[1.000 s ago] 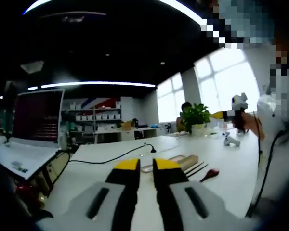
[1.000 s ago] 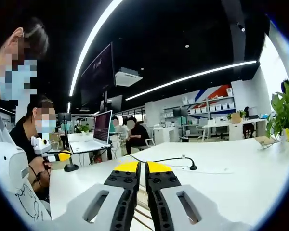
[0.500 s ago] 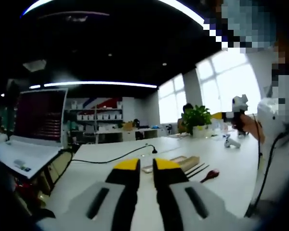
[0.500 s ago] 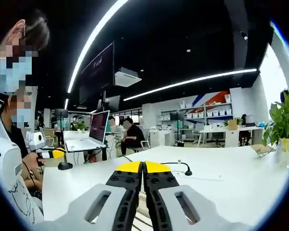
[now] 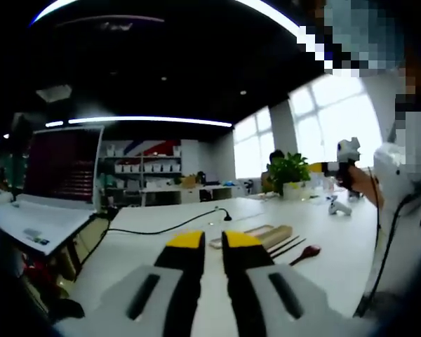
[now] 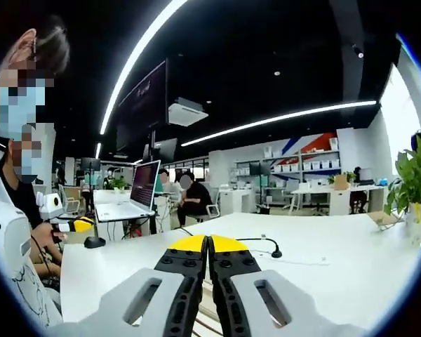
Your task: Arrange the utensils inside the cutlery case until each visible utensil rests in its matching compartment.
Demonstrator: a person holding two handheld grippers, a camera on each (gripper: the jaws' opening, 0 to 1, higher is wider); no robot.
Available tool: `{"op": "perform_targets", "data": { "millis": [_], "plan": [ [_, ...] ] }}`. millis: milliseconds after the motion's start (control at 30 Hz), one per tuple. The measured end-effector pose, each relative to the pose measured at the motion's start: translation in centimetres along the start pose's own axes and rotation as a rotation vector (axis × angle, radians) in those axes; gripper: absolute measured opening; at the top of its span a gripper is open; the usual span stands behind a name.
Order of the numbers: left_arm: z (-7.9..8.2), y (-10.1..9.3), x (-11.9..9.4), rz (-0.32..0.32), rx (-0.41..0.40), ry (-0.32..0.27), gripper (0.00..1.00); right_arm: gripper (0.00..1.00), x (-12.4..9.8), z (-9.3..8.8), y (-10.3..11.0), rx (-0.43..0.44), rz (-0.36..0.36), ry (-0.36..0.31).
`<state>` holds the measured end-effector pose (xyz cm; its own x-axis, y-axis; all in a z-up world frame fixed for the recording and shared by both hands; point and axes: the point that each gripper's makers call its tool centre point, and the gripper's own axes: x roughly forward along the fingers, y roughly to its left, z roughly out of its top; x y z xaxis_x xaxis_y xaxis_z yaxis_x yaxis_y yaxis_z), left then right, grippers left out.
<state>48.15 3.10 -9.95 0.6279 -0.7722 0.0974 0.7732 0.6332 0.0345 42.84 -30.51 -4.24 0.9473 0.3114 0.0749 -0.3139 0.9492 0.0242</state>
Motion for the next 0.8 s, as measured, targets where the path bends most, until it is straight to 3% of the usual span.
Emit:
{"op": "perform_targets", "data": {
  "millis": [167, 400, 600, 667, 800],
  "plan": [
    [-0.4, -0.2, -0.8, 0.008, 0.016, 0.032, 0.09, 0.0, 0.6, -0.9, 0.2, 0.039, 0.02, 0.019],
    [0.1, -0.1, -0.8, 0.009, -0.009, -0.001, 0.09, 0.0, 0.5, -1.0, 0.7, 0.027, 0.042, 0.039],
    [-0.3, -0.7, 0.0, -0.009, -0.027, -0.007, 0.08, 0.0, 0.1, -2.3, 0.9, 0.02, 0.069, 0.121],
    [-0.5, -0.9, 0.3, -0.016, -0.036, -0.009, 0.08, 0.0, -0.1, -3.3, 0.8, 0.042, 0.064, 0.179],
    [-0.6, -1.3, 0.9, -0.026, -0.048, -0.009, 0.08, 0.0, 0.0, -3.8, 0.4, 0.048, 0.06, 0.203]
  ]
}}
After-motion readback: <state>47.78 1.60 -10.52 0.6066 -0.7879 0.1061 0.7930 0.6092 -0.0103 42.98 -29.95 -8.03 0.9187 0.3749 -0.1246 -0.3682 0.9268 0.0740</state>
